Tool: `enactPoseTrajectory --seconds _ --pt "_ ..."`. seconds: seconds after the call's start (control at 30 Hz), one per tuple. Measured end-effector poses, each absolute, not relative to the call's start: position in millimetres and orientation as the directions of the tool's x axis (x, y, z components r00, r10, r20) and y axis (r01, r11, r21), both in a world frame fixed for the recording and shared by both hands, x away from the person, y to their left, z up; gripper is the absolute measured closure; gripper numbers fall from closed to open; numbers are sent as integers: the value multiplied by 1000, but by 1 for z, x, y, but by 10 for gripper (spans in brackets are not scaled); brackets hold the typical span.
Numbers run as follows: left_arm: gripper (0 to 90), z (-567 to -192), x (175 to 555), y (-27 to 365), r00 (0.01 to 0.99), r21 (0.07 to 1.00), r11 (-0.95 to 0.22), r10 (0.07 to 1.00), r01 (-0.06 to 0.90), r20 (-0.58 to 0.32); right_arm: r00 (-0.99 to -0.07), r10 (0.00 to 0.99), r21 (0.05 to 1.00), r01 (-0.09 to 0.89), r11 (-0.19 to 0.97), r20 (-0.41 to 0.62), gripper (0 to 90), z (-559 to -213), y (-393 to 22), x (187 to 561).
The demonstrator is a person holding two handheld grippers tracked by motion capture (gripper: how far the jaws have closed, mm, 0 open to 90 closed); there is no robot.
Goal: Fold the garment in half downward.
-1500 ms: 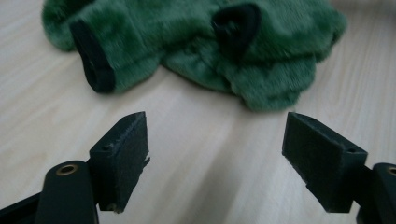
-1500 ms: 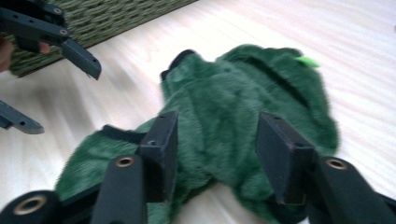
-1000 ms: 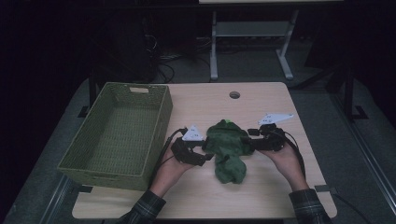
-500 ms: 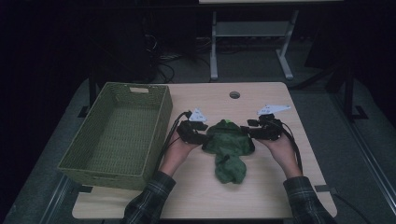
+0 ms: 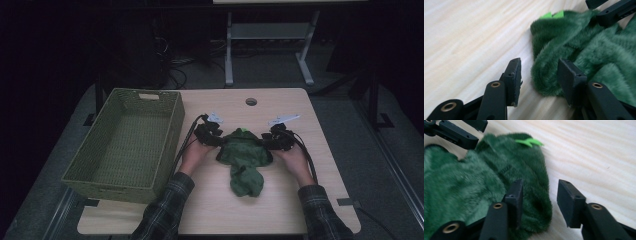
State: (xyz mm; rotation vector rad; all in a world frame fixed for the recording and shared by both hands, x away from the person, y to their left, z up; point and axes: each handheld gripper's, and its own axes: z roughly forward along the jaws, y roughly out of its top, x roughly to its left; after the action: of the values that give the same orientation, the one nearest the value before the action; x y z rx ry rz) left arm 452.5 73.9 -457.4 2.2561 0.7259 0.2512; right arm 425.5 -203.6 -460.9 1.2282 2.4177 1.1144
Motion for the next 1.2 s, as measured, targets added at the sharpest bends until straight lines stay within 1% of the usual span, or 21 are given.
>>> enactPoseTrajectory --seconds 0.07,0.17,0.23,0.33,0.4,0.43,0.6,0.77,0.8,0.83,0.93,1.03,1.07,1.13,1.2 --pt "558 -461 454 73 820 705 -563 570 431 -46 -632 762 700 608 374 142 594 -465 -203 427" --pt "616 -464 455 71 819 700 -561 571 442 -60 -630 762 695 615 374 147 652 -468 -203 430" --pt "683 -465 456 69 826 697 -566 560 441 -68 -628 762 686 625 373 158 686 -470 -202 430" --pt "784 -467 456 68 832 679 -592 552 434 -51 -628 761 685 626 372 161 756 -471 -202 432" --pt "850 -468 457 68 832 679 -587 552 441 -62 -627 763 679 631 375 160 843 -471 -202 431" --pt "862 -467 457 67 830 678 -587 554 443 -63 -626 764 677 632 377 158 856 -471 -202 431" --pt "871 -462 455 68 828 688 -579 558 438 -57 -622 764 674 639 371 169 865 -468 -203 430" --pt "870 -445 453 70 823 724 -545 565 422 -55 -616 768 692 632 348 177 867 -459 -206 428" --pt "870 -437 453 71 823 737 -533 566 416 -55 -611 766 680 650 340 201 867 -453 -207 430" --pt "870 -437 453 71 823 737 -533 566 416 -55 -611 766 680 650 340 201 867 -453 -207 430" --pt "870 -421 452 71 816 769 -503 576 394 -42 -619 764 710 620 332 183 868 -434 -206 432" --pt "870 -413 453 71 816 777 -497 576 385 -35 -618 766 712 619 332 180 868 -427 -206 434" --pt "870 -409 454 70 816 787 -491 577 373 -27 -620 766 727 604 327 171 868 -425 -207 434" --pt "870 -399 455 69 818 796 -485 575 361 -20 -614 765 722 617 312 194 868 -419 -208 437" --pt "870 -391 455 69 818 813 -469 575 346 -16 -616 768 750 589 301 175 868 -408 -211 437"
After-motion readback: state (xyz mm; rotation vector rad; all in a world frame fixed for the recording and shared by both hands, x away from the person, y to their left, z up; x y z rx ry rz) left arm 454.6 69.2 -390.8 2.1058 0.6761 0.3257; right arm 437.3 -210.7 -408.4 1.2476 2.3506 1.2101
